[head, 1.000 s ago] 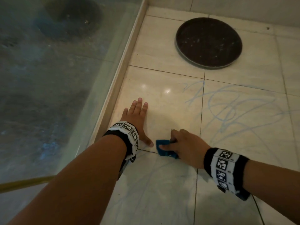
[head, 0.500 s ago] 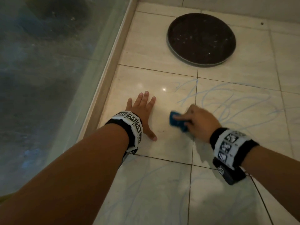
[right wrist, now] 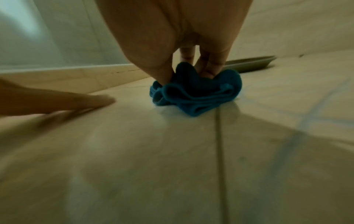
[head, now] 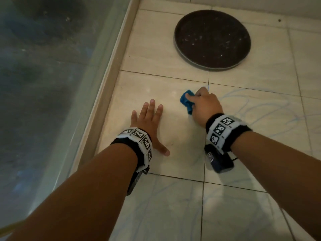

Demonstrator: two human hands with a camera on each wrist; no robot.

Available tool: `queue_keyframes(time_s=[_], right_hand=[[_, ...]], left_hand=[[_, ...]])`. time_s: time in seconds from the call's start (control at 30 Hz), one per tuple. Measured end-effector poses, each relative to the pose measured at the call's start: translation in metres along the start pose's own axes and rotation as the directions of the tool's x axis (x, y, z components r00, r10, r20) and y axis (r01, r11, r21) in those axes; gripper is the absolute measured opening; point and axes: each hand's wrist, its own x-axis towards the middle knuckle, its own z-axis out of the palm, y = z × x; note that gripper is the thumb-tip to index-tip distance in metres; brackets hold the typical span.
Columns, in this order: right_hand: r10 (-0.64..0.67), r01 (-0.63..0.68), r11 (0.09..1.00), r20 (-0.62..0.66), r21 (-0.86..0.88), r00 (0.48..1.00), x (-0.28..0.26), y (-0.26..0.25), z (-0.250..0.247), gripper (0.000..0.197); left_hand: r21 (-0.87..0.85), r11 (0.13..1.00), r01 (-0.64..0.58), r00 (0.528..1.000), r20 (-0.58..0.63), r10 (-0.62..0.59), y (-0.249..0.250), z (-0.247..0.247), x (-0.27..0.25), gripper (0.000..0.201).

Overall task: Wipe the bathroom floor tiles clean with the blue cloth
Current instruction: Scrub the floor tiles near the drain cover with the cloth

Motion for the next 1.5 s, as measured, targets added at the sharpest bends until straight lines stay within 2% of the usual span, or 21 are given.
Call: queue_keyframes(time_s=[0.17, 0.23, 0.37, 0.4, 0.5, 0.53, 0.57, 0.63, 0.7, 0.73, 0.8, 0.9, 0.97, 1.03, 1.07, 1.13, 1.23, 1.3, 1.4, 1.47, 1.5], right_hand=[[-0.337, 0.346, 0.937, 0.149, -0.041, 0.93, -0.023, -0.032, 0.008, 0.042], [-0.265, 0.27, 0.963, 0.124, -0.028, 0.956, -0.001, -0.014, 0.009, 0.031], [0.084, -0.085, 0.996, -0.045, -0.002, 0.995, 0.022, 0.008, -0.001, 0.037], [0.077, -0.076, 0.996, -0.022, 0.049, 0.997, 0.016, 0.0, 0.0, 0.033], [-0.268, 0.285, 0.957, 0.23, -0.043, 0.936, -0.007, -0.03, 0.008, 0.035], [-0.267, 0.279, 0.96, 0.218, -0.028, 0.939, -0.001, -0.027, 0.004, 0.031], [-0.228, 0.23, 0.973, 0.175, 0.015, 0.958, 0.007, -0.02, -0.002, 0.031], [0.069, -0.075, 0.991, 0.057, 0.113, 0.996, 0.024, -0.001, -0.016, 0.04], [0.271, -0.275, 0.959, 0.058, 0.064, 0.961, 0.028, 0.002, -0.023, 0.038], [0.229, -0.228, 0.974, 0.089, -0.018, 0.969, 0.024, -0.007, -0.024, 0.043], [-0.047, 0.07, 0.99, 0.177, -0.124, 0.983, 0.011, -0.033, -0.012, 0.056], [-0.299, 0.337, 0.932, 0.24, -0.135, 0.924, 0.008, -0.04, -0.004, 0.054], [-0.176, 0.191, 0.978, 0.172, -0.079, 0.969, 0.026, -0.016, -0.019, 0.036], [0.068, -0.061, 0.996, 0.11, -0.064, 0.992, 0.035, 0.003, -0.032, 0.037], [0.096, -0.079, 0.987, 0.12, -0.143, 0.988, 0.034, 0.004, -0.032, 0.042], [-0.064, 0.101, 0.967, 0.166, -0.232, 0.984, 0.021, -0.014, -0.024, 0.056], [-0.359, 0.402, 0.893, 0.216, -0.203, 0.908, 0.006, -0.017, -0.016, 0.065], [-0.264, 0.301, 0.932, 0.193, -0.202, 0.945, 0.024, 0.006, -0.024, 0.062], [0.142, -0.132, 0.983, 0.076, -0.129, 0.987, 0.043, 0.038, -0.028, 0.047], [0.053, -0.05, 0.993, 0.022, -0.107, 0.998, 0.035, 0.026, -0.017, 0.039], [-0.113, 0.119, 0.984, 0.05, -0.132, 0.992, 0.03, 0.017, -0.01, 0.039]], left_hand=[[0.012, 1.0, 0.006, 1.0, -0.003, -0.006, 0.001, -0.001, 0.001, 0.153], [-0.005, 1.0, 0.002, 1.0, -0.003, -0.002, 0.001, -0.002, -0.001, 0.152], [-0.03, 1.0, -0.002, 1.0, -0.006, 0.002, 0.0, -0.003, -0.003, 0.152], [-0.025, 1.0, -0.002, 1.0, -0.002, 0.002, 0.0, -0.003, -0.002, 0.152], [0.001, 1.0, 0.006, 1.0, -0.002, -0.006, 0.001, -0.002, -0.001, 0.153], [0.0, 1.0, 0.006, 1.0, -0.006, -0.006, 0.0, -0.002, 0.0, 0.152], [-0.009, 1.0, 0.001, 1.0, -0.005, -0.002, 0.0, -0.002, -0.001, 0.152], [-0.028, 1.0, -0.008, 1.0, -0.012, 0.008, 0.0, -0.002, -0.003, 0.151], [-0.032, 0.999, -0.01, 1.0, -0.02, 0.009, -0.001, -0.001, -0.003, 0.151], [-0.029, 1.0, -0.009, 1.0, -0.019, 0.008, -0.001, -0.001, -0.003, 0.151], [-0.009, 1.0, 0.004, 1.0, -0.019, -0.004, 0.0, 0.0, -0.001, 0.152], [0.008, 1.0, 0.007, 1.0, -0.022, -0.007, 0.001, 0.0, 0.0, 0.152], [-0.012, 1.0, -0.003, 1.0, -0.025, 0.003, 0.0, 0.0, -0.001, 0.151], [-0.033, 0.999, -0.014, 0.999, -0.031, 0.013, -0.002, 0.0, -0.002, 0.151], [-0.039, 0.999, -0.018, 0.999, -0.032, 0.016, -0.002, 0.0, -0.002, 0.151], [-0.04, 0.999, -0.015, 1.0, -0.029, 0.013, -0.002, 0.001, -0.001, 0.151], [-0.03, 0.999, -0.013, 1.0, -0.02, 0.012, -0.002, 0.0, 0.001, 0.151], [-0.038, 0.999, -0.019, 1.0, -0.023, 0.018, -0.002, 0.0, 0.0, 0.15], [-0.046, 0.999, -0.023, 0.999, -0.027, 0.022, -0.002, 0.0, -0.001, 0.15], [-0.045, 0.999, -0.022, 0.999, -0.031, 0.021, -0.002, 0.0, -0.001, 0.15], [-0.043, 0.999, -0.021, 0.999, -0.028, 0.02, -0.002, 0.0, -0.001, 0.151]])
